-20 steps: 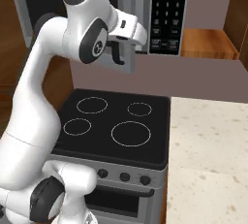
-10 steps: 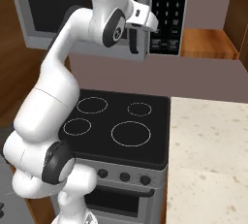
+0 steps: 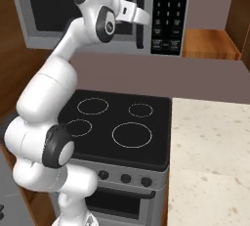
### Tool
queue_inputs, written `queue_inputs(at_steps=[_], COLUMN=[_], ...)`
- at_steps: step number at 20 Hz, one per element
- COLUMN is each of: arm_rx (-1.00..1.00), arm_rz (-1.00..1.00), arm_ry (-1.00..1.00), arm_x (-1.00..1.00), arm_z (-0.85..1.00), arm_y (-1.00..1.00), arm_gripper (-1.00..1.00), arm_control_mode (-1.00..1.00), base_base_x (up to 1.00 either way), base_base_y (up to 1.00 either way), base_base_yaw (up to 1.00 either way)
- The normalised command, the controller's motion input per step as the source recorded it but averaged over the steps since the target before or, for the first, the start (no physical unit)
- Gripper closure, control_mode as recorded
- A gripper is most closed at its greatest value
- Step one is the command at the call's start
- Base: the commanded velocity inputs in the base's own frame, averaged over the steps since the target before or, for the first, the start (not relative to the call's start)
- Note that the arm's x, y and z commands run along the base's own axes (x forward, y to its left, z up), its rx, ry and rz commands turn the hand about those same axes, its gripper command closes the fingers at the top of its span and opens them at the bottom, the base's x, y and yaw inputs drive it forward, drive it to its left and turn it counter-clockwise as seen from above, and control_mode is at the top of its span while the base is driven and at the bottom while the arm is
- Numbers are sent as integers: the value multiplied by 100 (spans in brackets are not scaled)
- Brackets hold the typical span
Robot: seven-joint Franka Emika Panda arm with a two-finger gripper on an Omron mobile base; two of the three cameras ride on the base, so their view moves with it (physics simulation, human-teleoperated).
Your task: Close the microwave door.
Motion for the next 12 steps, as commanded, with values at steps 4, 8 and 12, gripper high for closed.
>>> queue_inputs(at_steps=[4,8,12], arm_rx=[-3,0,0], arm_rz=[-18,-12,0], arm_ry=[-12,-2,0], arm_x=[78,46,51], arm_z=[-16,-6,-7], arm_y=[3,0,-9], arm_gripper=[-100,-100,-100], arm_control_mode=[-100,-100,-100], base_base_x=[0,0,0], base_base_y=[0,0,0], base_base_yaw=[0,0,0])
